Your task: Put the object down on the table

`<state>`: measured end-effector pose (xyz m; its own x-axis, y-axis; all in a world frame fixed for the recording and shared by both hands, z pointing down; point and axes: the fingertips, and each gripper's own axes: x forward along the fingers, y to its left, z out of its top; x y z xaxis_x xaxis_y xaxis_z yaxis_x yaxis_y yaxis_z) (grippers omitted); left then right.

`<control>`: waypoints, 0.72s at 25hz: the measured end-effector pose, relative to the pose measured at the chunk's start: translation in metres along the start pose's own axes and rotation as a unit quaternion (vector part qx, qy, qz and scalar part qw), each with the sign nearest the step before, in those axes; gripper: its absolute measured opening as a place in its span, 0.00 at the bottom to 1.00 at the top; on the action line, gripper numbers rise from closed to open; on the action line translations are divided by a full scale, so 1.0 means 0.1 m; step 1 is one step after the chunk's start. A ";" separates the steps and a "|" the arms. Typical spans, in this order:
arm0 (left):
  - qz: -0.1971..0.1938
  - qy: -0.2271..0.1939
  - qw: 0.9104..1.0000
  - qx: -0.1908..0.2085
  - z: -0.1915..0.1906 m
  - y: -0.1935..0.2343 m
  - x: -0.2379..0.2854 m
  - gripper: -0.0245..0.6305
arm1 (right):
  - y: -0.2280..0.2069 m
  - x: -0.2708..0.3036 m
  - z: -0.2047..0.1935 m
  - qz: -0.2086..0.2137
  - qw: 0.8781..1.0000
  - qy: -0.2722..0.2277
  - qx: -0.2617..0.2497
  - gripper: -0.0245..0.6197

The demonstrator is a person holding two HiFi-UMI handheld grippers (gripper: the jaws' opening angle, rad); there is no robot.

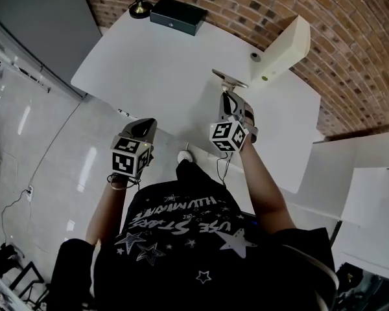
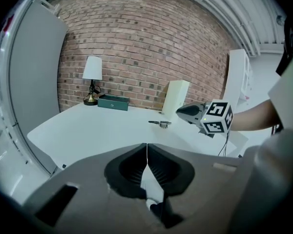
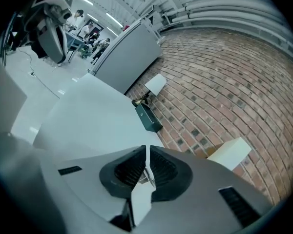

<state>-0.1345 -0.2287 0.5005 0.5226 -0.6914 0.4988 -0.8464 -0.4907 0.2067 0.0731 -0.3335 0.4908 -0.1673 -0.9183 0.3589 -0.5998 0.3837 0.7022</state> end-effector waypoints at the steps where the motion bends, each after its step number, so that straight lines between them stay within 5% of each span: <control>1: 0.000 -0.001 1.000 0.001 -0.05 0.01 -0.09 0.07 | 0.03 -0.08 0.04 -0.004 1.000 -0.001 0.004 0.07; 10: -0.009 0.001 1.000 -0.001 -0.46 -0.06 -0.80 0.07 | 0.36 -0.87 0.34 -0.014 0.994 -0.002 0.108 0.05; 18: -0.047 0.014 0.999 -0.004 -0.81 -0.28 -0.93 0.07 | 0.50 -1.53 0.45 -0.027 0.970 -0.009 0.239 0.04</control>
<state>-0.1681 -0.1080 0.5165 0.5968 -0.6275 0.5001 -0.7947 -0.5483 0.2604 0.0336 -0.1781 0.4437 -0.1365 -0.9391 0.3153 -0.9023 0.2492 0.3518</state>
